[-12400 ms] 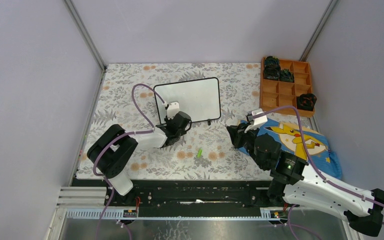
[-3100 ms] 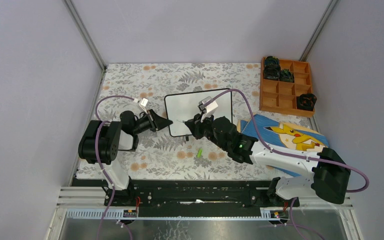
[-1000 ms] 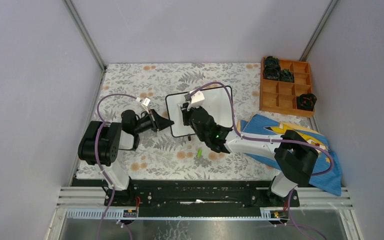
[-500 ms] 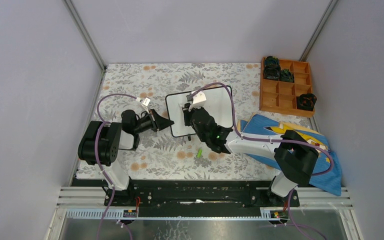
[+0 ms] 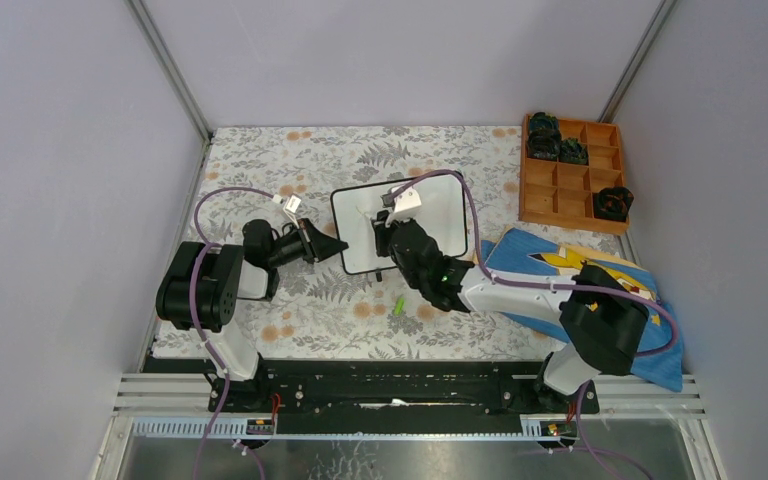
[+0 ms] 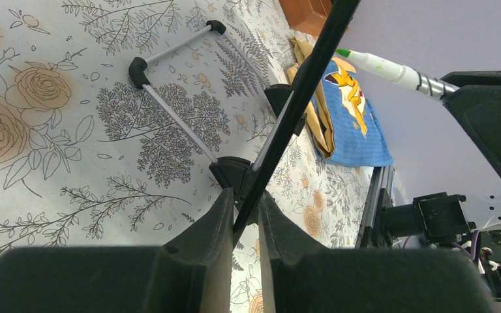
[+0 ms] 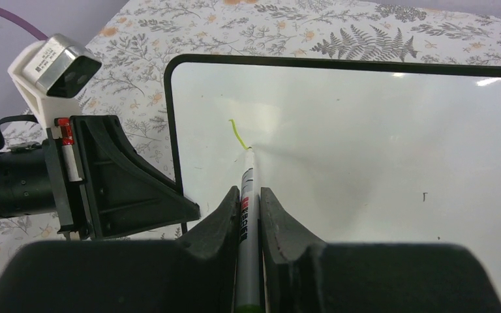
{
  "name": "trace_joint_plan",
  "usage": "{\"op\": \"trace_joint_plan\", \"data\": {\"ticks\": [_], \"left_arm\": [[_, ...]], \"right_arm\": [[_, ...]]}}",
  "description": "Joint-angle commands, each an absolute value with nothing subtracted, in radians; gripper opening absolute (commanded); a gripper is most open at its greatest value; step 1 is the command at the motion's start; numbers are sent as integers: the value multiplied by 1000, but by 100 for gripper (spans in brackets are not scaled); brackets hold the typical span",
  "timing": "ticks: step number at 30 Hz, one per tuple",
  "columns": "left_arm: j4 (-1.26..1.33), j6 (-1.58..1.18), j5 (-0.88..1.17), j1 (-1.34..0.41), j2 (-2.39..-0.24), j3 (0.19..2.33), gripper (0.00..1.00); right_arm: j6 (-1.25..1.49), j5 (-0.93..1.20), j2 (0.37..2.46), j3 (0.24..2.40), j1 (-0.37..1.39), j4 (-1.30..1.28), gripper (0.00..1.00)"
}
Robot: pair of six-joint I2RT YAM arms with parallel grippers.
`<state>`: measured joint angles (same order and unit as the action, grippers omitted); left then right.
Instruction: Write a sentence on the whiteboard
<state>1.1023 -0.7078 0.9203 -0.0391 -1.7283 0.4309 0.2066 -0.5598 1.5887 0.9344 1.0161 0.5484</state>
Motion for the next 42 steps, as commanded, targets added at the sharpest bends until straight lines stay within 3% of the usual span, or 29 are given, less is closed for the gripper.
{"op": "trace_joint_plan", "data": {"ticks": [1, 42], "left_arm": [[1061, -686, 911, -49, -1717, 443, 7], [1037, -672, 902, -55, -1718, 448, 4]], "right_arm": [[214, -581, 1504, 935, 1008, 605, 0], [316, -432, 1566, 924, 949, 526, 0]]}}
